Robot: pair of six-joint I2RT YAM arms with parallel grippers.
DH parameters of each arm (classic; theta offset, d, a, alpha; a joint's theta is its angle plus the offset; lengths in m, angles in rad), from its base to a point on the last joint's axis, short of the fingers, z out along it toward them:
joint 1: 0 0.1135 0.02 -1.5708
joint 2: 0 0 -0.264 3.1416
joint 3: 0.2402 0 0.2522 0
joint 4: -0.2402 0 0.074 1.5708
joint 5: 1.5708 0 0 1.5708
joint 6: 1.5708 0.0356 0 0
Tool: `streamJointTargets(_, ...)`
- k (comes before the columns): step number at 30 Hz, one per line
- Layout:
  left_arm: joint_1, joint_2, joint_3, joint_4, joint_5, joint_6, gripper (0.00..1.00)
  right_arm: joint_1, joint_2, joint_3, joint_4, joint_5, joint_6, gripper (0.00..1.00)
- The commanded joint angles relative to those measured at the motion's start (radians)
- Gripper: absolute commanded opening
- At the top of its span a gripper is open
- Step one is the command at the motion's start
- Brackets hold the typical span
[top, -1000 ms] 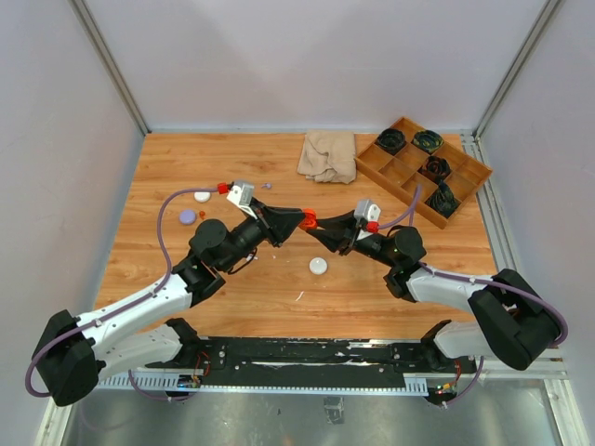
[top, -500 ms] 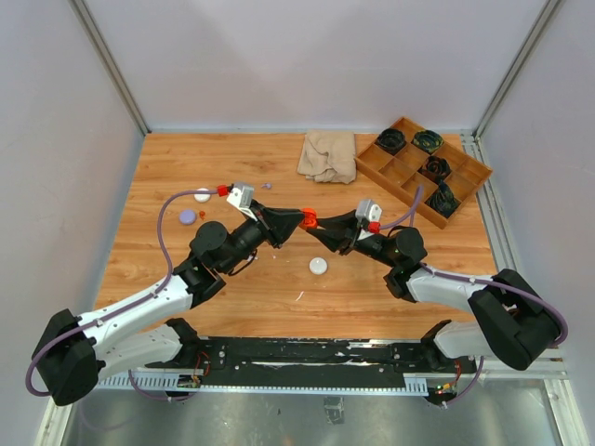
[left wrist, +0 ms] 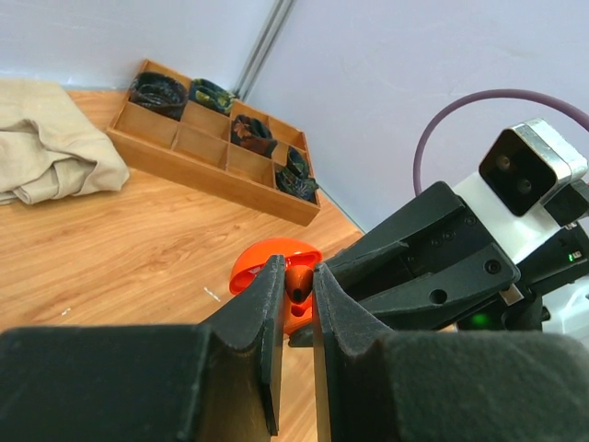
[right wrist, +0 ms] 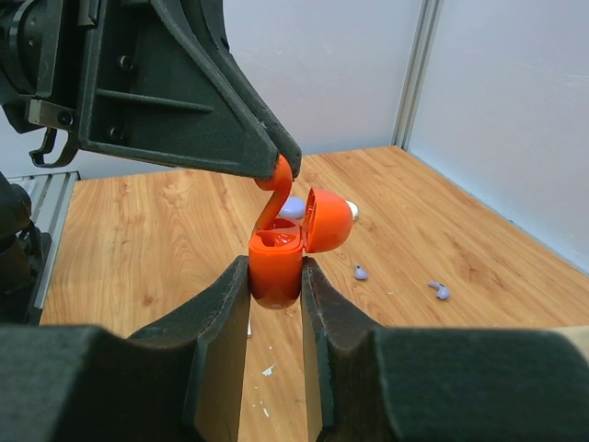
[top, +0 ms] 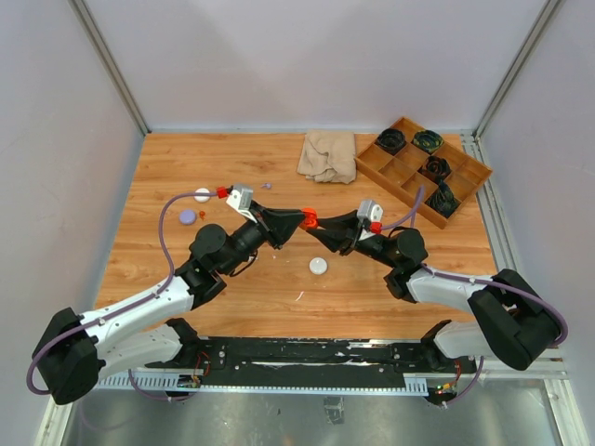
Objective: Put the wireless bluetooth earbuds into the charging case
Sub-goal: Place the earbud in the charging case.
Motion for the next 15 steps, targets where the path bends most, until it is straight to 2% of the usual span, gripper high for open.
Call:
streamJointTargets(1, -0.014, 0.003, -0.016, 0.052, 0.004, 0.011, 0.13, 0.04, -0.009, -0.009, 0.098, 0.005, 0.023, 0.01)
streamJointTargets(10, -0.016, 0.001, -0.038, 0.083, 0.009, 0.006, 0.14, 0.039, -0.01, -0.01, 0.127, 0.01, 0.041, 0.01)
streamJointTargets(15, -0.016, -0.014, -0.055, 0.083, 0.01, 0.001, 0.19, 0.039, -0.022, -0.019, 0.134, 0.025, 0.037, 0.01)
